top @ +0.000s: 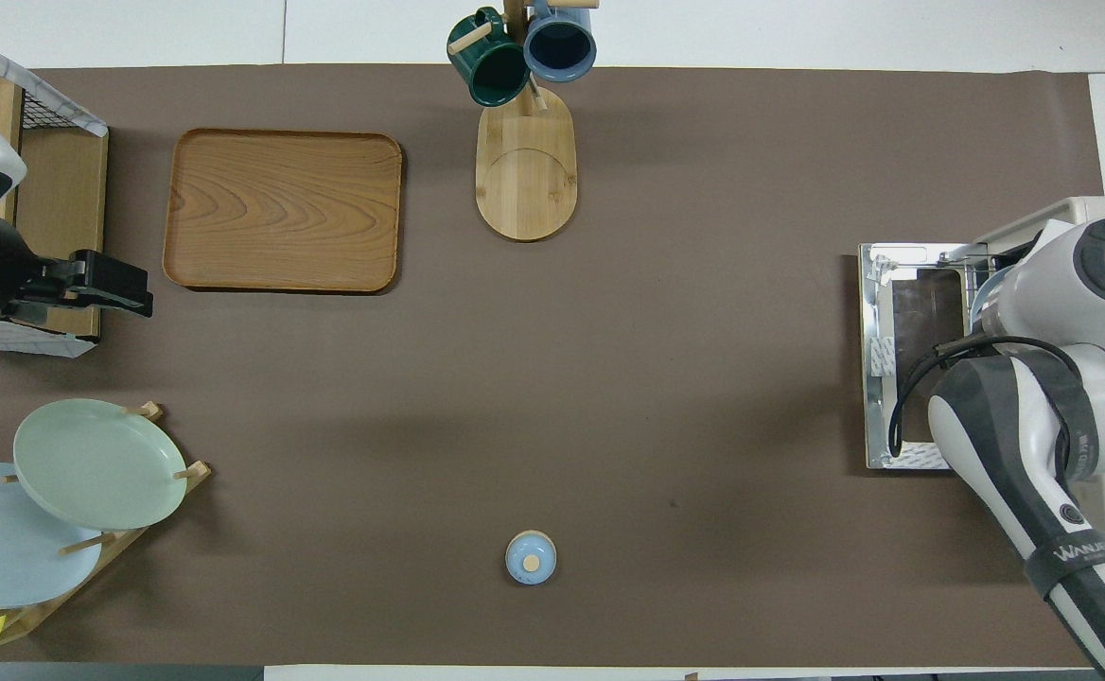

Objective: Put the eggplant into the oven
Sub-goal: 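Insert the eggplant into the oven with the right gripper and release it, then withdraw the right gripper and push the oven door shut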

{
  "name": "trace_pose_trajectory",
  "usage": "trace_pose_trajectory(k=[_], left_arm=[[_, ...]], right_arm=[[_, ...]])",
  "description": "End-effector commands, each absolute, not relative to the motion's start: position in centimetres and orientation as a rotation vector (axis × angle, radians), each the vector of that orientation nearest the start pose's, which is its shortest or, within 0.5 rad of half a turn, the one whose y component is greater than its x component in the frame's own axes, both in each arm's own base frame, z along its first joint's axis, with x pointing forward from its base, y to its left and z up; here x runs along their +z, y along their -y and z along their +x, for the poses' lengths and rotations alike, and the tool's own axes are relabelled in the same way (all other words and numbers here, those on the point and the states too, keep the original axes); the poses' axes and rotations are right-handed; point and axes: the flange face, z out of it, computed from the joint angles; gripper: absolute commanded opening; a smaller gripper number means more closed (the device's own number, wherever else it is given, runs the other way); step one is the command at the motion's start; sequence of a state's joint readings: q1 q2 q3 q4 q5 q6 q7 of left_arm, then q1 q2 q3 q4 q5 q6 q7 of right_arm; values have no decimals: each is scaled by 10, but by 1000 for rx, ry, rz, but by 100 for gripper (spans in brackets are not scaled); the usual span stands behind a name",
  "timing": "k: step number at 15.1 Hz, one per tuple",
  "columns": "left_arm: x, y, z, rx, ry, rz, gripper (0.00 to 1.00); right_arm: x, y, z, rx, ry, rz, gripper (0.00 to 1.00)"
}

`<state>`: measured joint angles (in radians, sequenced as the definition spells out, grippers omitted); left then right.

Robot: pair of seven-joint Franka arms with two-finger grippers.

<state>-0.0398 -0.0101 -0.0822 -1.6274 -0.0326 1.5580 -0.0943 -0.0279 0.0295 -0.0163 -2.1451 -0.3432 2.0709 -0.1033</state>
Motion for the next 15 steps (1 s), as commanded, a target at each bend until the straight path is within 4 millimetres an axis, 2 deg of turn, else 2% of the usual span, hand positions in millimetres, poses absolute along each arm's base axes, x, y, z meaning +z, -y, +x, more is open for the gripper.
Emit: trace_pose_trajectory(k=[1,2,3,4,5,6,8,9,10,11,14,15], left_arm=[[607,68,537,94,-55,-3160,100],[607,68,537,94,-55,-3160,100],[607,69,537,91,-55,-3160,100],[608,68,536,91,-55,-3160,100],[608,68,536,91,-53,-3160,100],[608,68,536,91,-53,-3160,100],[608,68,536,91,-53,-3160,100],[607,68,536,94,-53,-3160,100],[608,68,536,91,-53,-3160,100],[607,68,536,94,-53,-3160,100],[607,68,536,94,-53,-3160,100],[607,68,536,94,-55,-3160,100]], right_arm=[[396,31,530,213,432,-3376,68],[415,27,535,235,398,-3359,70],[432,13,543,246,393,-3334,70],[438,0,548,235,389,-3311,69],[436,-11,549,207,376,-3290,60],[428,-17,551,132,320,-3267,45],[389,-28,548,41,256,-3246,7],[372,-51,543,17,278,-3239,0],[364,-78,540,19,265,-3242,0],[355,-87,540,27,188,-3247,0],[312,-82,547,75,115,-3251,0],[307,-80,546,93,122,-3260,0]])
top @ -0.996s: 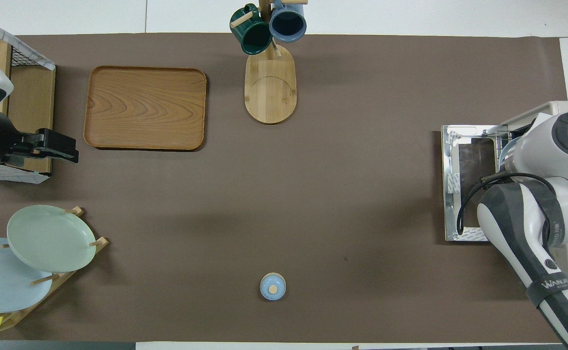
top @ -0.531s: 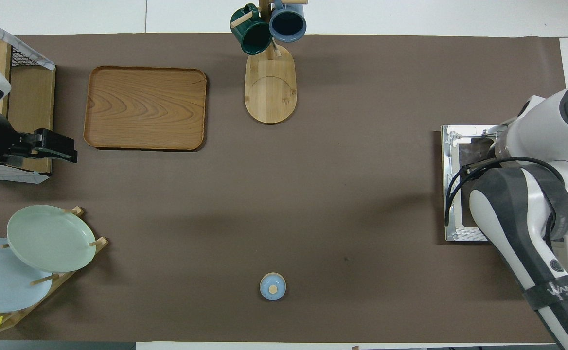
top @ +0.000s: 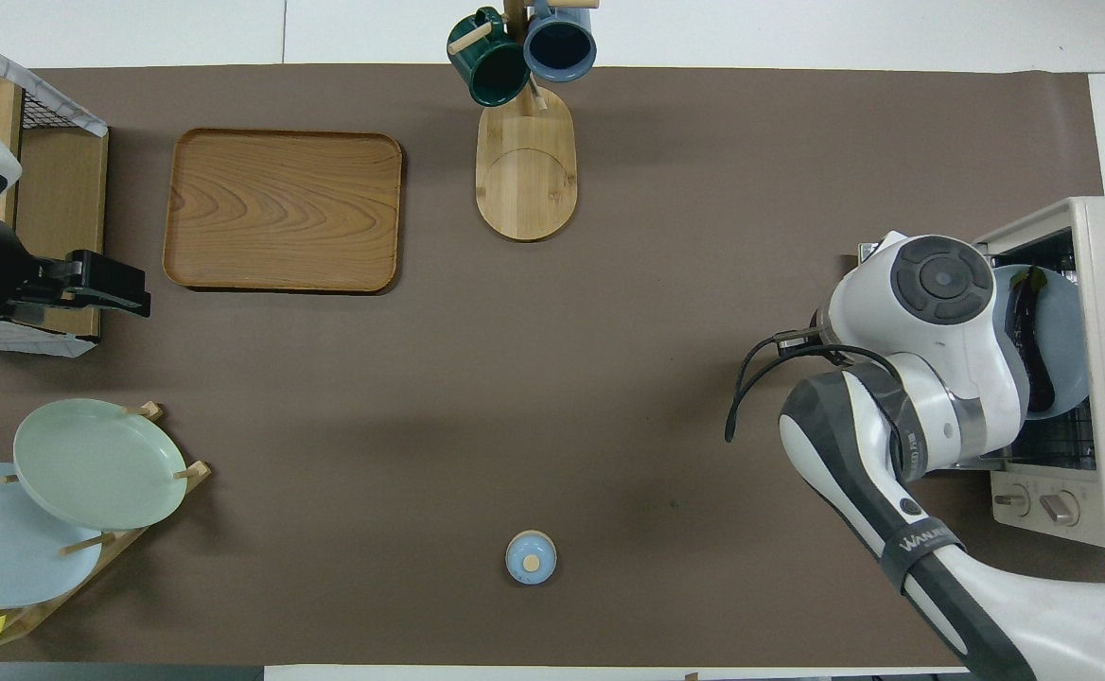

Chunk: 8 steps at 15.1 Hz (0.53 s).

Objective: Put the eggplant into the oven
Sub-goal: 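Withdraw the right gripper and push the oven door shut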

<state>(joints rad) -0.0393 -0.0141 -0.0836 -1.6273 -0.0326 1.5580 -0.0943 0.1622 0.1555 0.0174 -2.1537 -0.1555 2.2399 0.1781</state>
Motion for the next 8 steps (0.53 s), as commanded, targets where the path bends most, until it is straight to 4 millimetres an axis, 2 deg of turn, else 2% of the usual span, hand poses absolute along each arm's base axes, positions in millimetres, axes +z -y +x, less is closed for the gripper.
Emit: trace_pose_trajectory(k=[1,3,4,8], left_arm=[[607,68,536,94,-53,-3160,100],[607,68,536,94,-53,-3160,100],[607,68,536,94,-53,-3160,100],[607,68,536,94,-53,-3160,100]], right_arm=[[306,-78,546,106,145,-3278,0],[305,-63,544,124,242,-3361,0],[304,-52,545,123,227,-3369,0],[302,-50,543,139,254,-3385,0]])
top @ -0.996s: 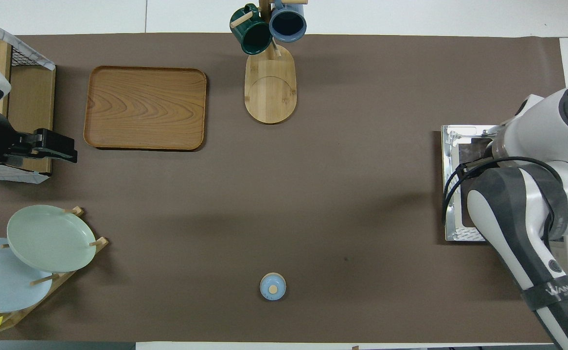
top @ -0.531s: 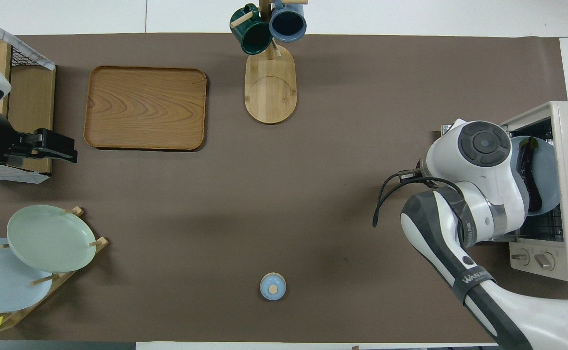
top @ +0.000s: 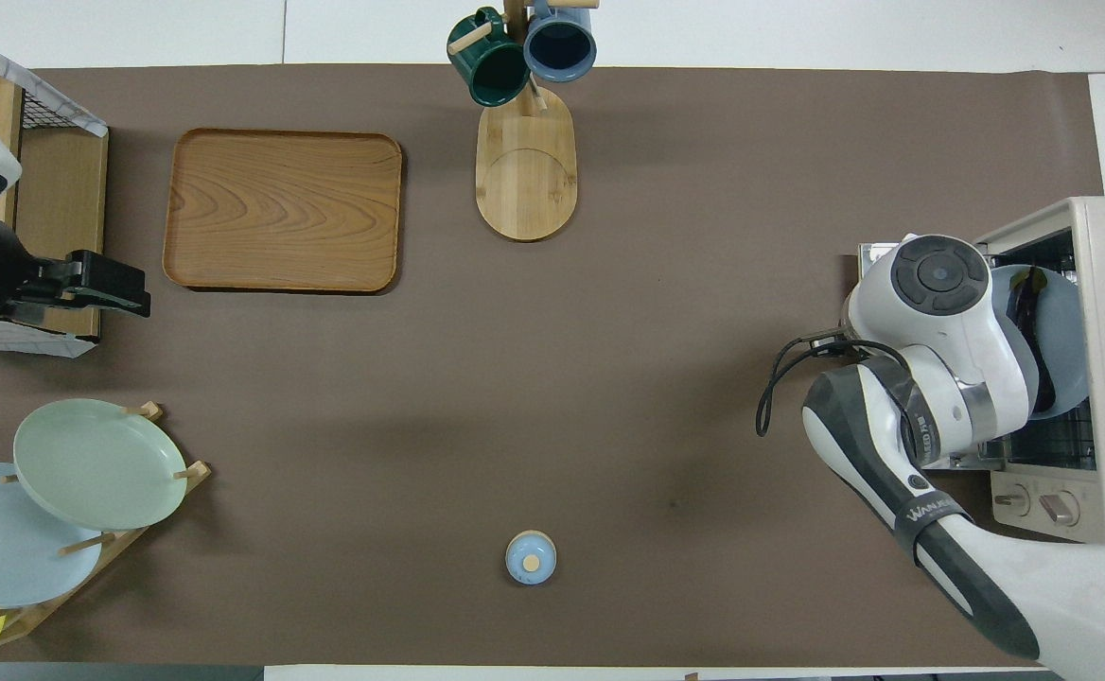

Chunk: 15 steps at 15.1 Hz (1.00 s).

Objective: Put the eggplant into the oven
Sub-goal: 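Withdraw the right gripper and push the oven door shut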

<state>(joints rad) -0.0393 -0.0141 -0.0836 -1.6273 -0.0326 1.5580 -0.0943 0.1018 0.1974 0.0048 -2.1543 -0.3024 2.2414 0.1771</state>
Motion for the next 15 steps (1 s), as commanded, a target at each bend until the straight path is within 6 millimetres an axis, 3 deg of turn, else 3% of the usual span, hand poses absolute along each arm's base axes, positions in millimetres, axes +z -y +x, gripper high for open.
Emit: trace_pose_trajectory(k=[1,6,9,15], left_arm=[[607,68,536,94,-53,-3160,100],[608,68,536,89,-53,-3160,100],[607,68,536,94,-53,-3160,100],[607,68,536,94,-53,-3160,100]], right_arm=[[301,-49,543,144,254,-3385,0],[315,-42,544,204,490,-3490,0],[359,-27,555,276,621,-3489,0],[404,44,553,269,663,-3463,0]])
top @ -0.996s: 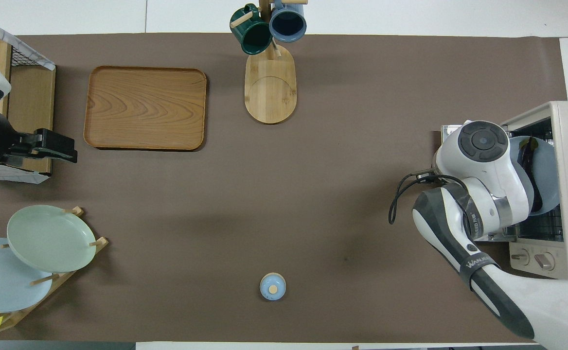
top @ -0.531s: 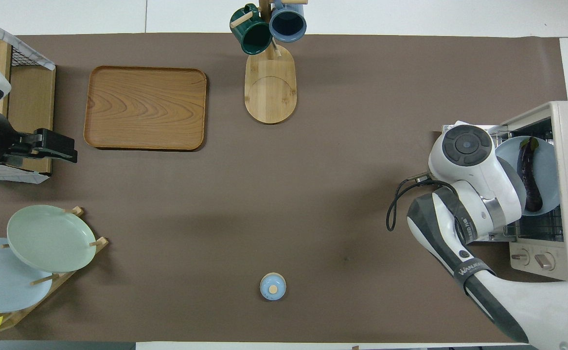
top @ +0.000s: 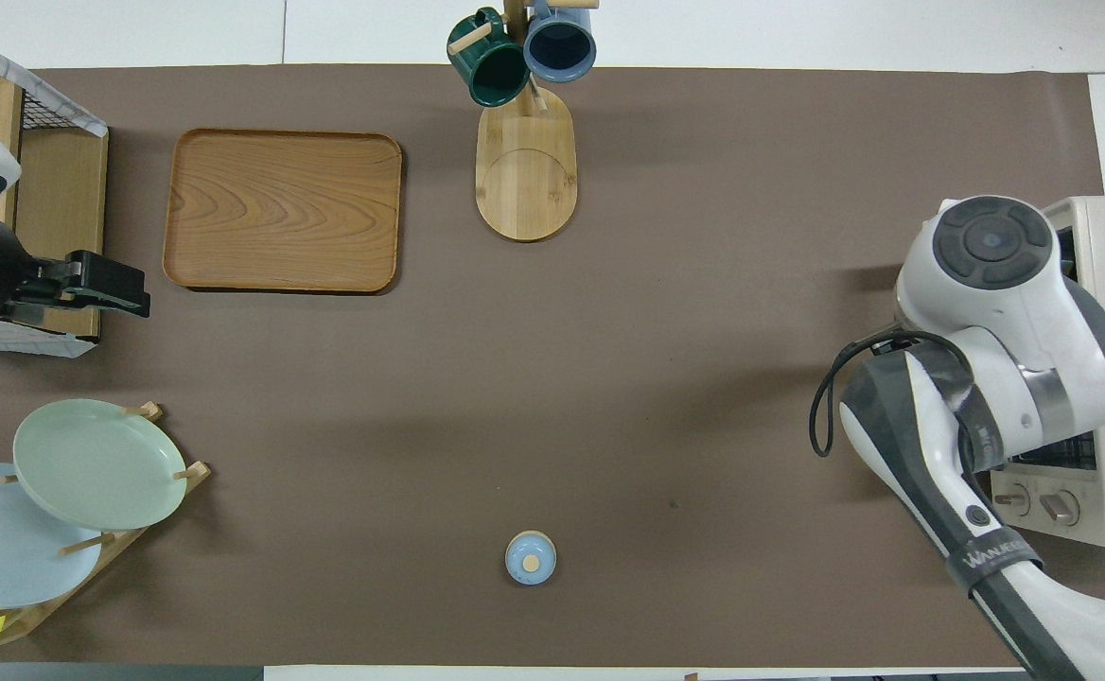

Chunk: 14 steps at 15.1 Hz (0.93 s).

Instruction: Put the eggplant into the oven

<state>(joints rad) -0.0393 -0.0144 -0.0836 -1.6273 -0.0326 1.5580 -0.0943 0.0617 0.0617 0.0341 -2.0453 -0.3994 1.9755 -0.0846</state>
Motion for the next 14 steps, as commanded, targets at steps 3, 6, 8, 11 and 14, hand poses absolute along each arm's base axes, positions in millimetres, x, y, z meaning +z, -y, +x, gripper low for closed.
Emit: trace_pose_trajectory(k=[3,6,8,11,14], left_arm=[[607,68,536,94,-53,-3160,100],[608,68,536,91,-50,-3160,100],[608,68,536,91,-53,-3160,100],[608,68,536,91,-53,-3160,100],[607,68,536,94,-53,-3160,100]], right_arm=[[431,74,547,263,634,-3456,0],[484,101,538,269,527,-3372,0],[534,96,538,235,410,-3275,17],[593,73,545,149,381,-3193,39],[606,58,554,118,394,-3138,76]])
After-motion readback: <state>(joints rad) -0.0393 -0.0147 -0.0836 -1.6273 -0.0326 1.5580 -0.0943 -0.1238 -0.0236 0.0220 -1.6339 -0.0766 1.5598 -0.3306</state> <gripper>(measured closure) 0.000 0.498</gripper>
